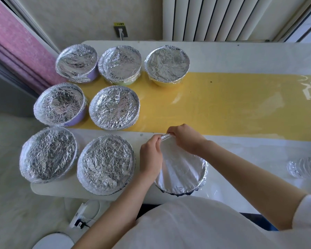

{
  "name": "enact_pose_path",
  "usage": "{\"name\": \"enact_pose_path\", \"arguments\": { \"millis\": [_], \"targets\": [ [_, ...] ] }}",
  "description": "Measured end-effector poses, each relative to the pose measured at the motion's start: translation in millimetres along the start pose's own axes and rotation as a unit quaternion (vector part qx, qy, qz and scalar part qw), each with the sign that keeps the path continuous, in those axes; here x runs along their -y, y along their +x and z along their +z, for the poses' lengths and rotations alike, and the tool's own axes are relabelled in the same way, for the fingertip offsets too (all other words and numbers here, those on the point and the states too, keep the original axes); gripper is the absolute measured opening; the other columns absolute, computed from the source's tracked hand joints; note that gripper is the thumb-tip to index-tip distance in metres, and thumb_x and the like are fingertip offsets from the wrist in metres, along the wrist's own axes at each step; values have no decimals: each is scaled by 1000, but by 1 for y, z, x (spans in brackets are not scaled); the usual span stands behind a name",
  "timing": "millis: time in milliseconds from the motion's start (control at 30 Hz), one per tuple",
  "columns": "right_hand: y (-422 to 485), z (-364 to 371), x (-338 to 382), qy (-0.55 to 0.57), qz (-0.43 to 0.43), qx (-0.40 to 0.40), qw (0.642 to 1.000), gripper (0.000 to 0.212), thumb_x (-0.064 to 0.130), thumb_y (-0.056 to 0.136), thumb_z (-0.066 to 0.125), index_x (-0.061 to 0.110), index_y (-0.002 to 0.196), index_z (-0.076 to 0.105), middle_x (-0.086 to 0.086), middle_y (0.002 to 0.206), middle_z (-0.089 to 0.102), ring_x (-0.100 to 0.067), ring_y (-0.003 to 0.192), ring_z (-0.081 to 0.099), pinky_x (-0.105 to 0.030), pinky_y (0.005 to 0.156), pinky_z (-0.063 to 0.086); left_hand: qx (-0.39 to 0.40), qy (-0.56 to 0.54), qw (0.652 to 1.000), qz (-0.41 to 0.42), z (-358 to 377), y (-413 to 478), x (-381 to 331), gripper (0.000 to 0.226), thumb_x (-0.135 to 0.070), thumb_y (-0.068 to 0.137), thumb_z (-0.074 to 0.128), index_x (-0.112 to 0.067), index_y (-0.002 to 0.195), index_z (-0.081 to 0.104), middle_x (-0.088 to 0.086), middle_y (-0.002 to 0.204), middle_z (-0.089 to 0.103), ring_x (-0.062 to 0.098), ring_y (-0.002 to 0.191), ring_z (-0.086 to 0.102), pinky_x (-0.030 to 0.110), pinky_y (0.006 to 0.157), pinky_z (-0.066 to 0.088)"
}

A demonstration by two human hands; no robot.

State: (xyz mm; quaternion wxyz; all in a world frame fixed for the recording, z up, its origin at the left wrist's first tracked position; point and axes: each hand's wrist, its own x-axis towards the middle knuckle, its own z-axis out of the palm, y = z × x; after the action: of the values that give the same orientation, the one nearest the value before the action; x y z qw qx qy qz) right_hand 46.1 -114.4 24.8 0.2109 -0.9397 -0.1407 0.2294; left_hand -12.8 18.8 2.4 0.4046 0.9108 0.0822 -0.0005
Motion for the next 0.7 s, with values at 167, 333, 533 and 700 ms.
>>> {"name": "enact_pose_path", "arguments": {
  "millis": [167, 333, 533, 700],
  "targets": [
    [0, 1, 0, -5, -10, 7, 1000, 36, 0, 88, 39, 15, 113, 60, -15, 101, 66, -34, 89, 60, -34, 68, 43, -7, 0, 1000, -6, 0, -2, -1, 24, -10, 97, 43, -5, 106, 65, 13, 86, 69, 29, 77, 60, 26, 60, 31],
    [-1, 4, -3, 0, -7, 9, 1000, 38, -1, 86, 39, 15, 113, 60, -16, 101, 67, -34, 89, 60, -37, 71, 48, 0, 11, 1000, 14, 2, -3, -1, 24, -9, 97, 43, -4, 108, 64, 14, 90, 69, 28, 81, 62, 21, 61, 30],
    [-5, 7, -4, 61, -1, -15, 998, 33, 7, 96, 37, 17, 117, 60, -12, 110, 67, -31, 96, 60, -38, 80, 47, -12, 7, 1000, 6, 0, -7, 0, 27, -10, 98, 42, -9, 116, 62, 10, 98, 70, 28, 89, 64, 26, 68, 40],
    [-10, 8, -16, 101, 17, -35, 994, 31, 15, 100, 38, 14, 123, 59, -10, 118, 65, -29, 107, 58, -30, 86, 41, -26, 22, 999, -42, -9, -17, -1, 38, -12, 100, 36, -16, 137, 45, 7, 127, 59, 25, 114, 56, 31, 89, 41]
  ]
}}
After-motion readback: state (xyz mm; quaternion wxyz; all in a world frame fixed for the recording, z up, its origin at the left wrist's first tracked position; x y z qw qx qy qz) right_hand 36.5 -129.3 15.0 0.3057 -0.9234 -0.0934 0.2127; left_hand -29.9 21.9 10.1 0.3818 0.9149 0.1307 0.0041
